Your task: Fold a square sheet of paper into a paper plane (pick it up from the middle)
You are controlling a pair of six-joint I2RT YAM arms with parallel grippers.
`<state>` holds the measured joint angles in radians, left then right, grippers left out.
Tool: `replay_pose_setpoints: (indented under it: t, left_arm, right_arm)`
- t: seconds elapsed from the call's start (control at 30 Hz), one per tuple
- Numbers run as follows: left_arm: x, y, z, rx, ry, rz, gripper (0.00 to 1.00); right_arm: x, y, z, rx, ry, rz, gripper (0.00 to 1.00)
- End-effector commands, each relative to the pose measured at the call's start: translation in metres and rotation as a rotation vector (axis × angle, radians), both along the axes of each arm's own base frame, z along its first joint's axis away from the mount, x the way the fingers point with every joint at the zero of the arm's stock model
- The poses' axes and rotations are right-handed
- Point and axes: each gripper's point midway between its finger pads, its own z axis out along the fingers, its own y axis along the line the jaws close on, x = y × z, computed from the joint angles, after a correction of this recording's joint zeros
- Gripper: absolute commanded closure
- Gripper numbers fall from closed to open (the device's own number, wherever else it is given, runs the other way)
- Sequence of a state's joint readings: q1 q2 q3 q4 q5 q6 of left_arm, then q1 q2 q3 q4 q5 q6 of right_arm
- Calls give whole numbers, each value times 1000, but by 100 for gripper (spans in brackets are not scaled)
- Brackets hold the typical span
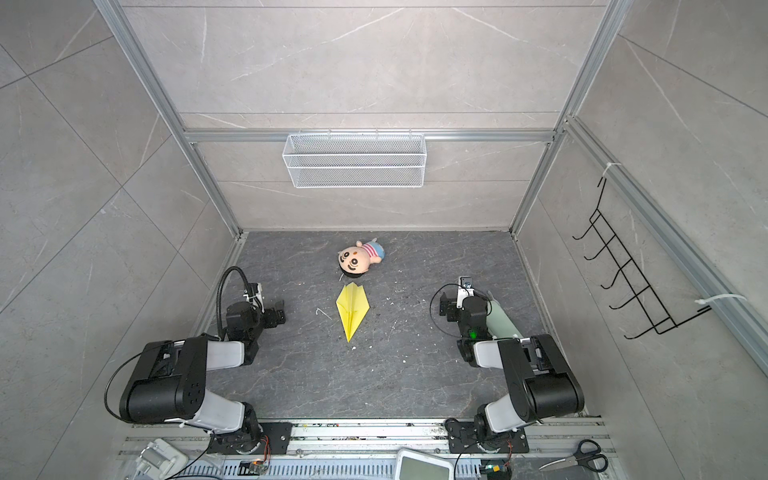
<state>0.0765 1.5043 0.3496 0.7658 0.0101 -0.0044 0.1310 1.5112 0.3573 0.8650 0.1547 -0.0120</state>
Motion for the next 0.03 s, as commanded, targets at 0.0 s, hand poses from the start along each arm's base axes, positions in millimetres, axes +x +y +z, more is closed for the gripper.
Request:
replay_pose_setpoints:
  t: [0.0]
  left_arm:
    - [13, 0, 22, -4, -83, -6, 0]
  right_arm:
    - [1, 1, 1, 15, -7, 1, 1]
